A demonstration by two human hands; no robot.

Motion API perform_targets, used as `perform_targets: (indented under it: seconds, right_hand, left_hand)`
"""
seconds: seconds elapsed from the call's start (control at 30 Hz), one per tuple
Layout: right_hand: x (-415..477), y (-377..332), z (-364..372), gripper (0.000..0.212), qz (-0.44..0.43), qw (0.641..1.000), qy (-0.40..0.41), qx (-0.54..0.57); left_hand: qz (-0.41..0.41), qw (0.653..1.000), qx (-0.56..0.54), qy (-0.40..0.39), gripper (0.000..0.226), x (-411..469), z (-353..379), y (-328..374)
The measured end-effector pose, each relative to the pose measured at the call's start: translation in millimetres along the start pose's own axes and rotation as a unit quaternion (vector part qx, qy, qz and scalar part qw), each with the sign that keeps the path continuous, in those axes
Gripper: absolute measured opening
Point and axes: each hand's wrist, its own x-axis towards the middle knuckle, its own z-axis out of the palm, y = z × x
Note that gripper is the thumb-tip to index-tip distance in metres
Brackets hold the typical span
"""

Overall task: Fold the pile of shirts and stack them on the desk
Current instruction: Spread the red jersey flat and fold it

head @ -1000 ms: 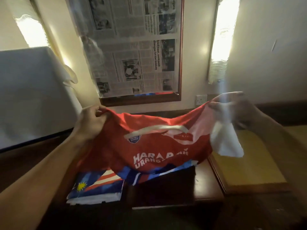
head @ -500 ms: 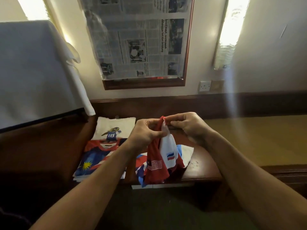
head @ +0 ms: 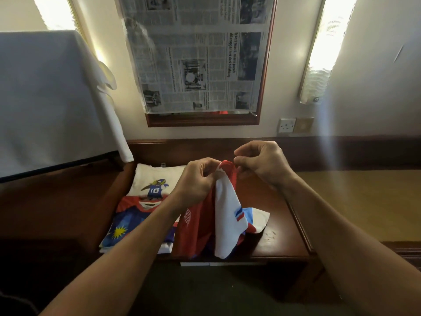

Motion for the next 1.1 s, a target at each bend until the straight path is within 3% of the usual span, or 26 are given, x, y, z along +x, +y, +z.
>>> perform_targets:
  seconds: [0.13,0.23,0.43,0.6,0.67,0.8,0.93,1.1]
  right_hand:
    - [13.2,1.0,-1.6,0.019,0.075,0.986,-0.149,-0.023]
    - [13.9,-2.9,-0.8,0.021,0.068,0.983,-0.173,0.004]
    - [12.3,-15.9,2.2,0.011,0.015,0.997,-0.074,-0.027]
    - [20.3,-17.4,-26.4,0.018,0.014,0.994,0.107,0.024]
    - [24.2,-14.1,-52.7,0.02,-0.019,0.989,0.142,0.024]
    - [16.9,-20.4,-102.4,0.019,-0.067,0.989,0.129,-0.015]
    - [-4.0,-23.2,-134.4,0.031,-0.106,0.972,0.143,-0.151]
    - [-38.3,-21.0,-162.3,0.046,-0.037,0.989,0.014,-0.14]
  left_hand:
    - [0.022,1.0,-0.009,0.008,0.012,2.4,-8.3,11.1]
    - [0.077,0.993,0.053,0.067,0.01,0.8,-13.5,14.7]
    - [0.139,0.967,0.081,0.199,0.011,-6.9,-11.0,10.8]
    - [0.021,0.958,0.015,0.285,0.007,-9.0,-36.4,9.0]
    - [-0.019,0.963,0.03,0.267,0.007,-6.7,-62.2,0.8]
    - [-0.023,0.969,0.08,0.235,0.004,-4.0,-101.5,4.1]
    - [-0.042,0.975,0.089,0.197,0.012,-7.0,-127.7,19.1]
    - [-0.028,0.979,0.179,0.09,0.021,-25.8,-159.2,40.5]
